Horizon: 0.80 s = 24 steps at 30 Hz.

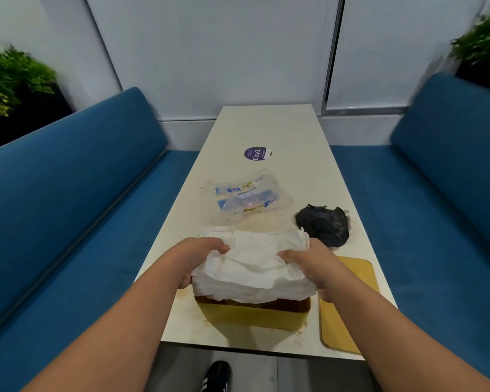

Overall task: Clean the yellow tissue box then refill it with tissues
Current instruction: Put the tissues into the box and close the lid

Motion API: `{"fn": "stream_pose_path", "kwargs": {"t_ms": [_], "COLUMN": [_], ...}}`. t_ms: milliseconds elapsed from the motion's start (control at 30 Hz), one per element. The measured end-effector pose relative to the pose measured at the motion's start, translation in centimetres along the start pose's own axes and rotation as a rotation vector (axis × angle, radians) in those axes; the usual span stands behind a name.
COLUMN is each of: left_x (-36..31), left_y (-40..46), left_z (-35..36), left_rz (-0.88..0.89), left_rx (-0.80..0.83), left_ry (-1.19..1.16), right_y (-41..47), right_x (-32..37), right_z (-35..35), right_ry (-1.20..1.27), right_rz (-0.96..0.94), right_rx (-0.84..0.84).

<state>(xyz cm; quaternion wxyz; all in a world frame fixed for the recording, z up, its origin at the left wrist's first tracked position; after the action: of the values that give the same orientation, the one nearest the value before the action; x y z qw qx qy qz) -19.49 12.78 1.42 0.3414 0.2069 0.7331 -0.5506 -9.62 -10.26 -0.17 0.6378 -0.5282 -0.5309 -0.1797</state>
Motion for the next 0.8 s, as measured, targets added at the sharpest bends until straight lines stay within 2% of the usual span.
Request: {"fn": "stream_pose_path", "kwargs": {"t_ms": [233, 367, 600, 800], "left_x": [-0.7, -1.0, -1.0, -0.3], "left_y": [-0.2, -0.7, 0.9, 1.8], "left_z": [0.8, 1.1, 2.6, 3.0], "left_rz": [-0.003, -0.012, 0.048, 0.127], "left_rx": [-0.041, -0.049, -0.086, -0.173], "left_ry": [0.153, 0.262, 0.575, 0.820], "right_y": [-0.4, -0.3, -0.6, -1.1], "right_x": [0.3, 0.3, 0.8, 1.3], "right_z": [-0.2, 0.3, 2.2, 3.5], "right_ry": [-0.232, -0.371, -0.744, -0.919], "right_rz": [0.000, 0.004, -0.004, -0.154], "right_rx": [-0.079, -0.071, -0.047, -0.112]}}
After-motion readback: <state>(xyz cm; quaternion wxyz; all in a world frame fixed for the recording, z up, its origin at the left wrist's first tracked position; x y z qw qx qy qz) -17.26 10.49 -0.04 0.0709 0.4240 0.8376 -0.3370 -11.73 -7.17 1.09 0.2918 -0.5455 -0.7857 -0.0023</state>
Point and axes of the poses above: each hand's wrist, its own y-axis towards the middle knuckle, its own z-axis out of the palm, x = y × z, the point moved 10 cm from there along y, towards the middle knuckle, and after that the axes turned 6 degrees about x, right-handed, at the moved point
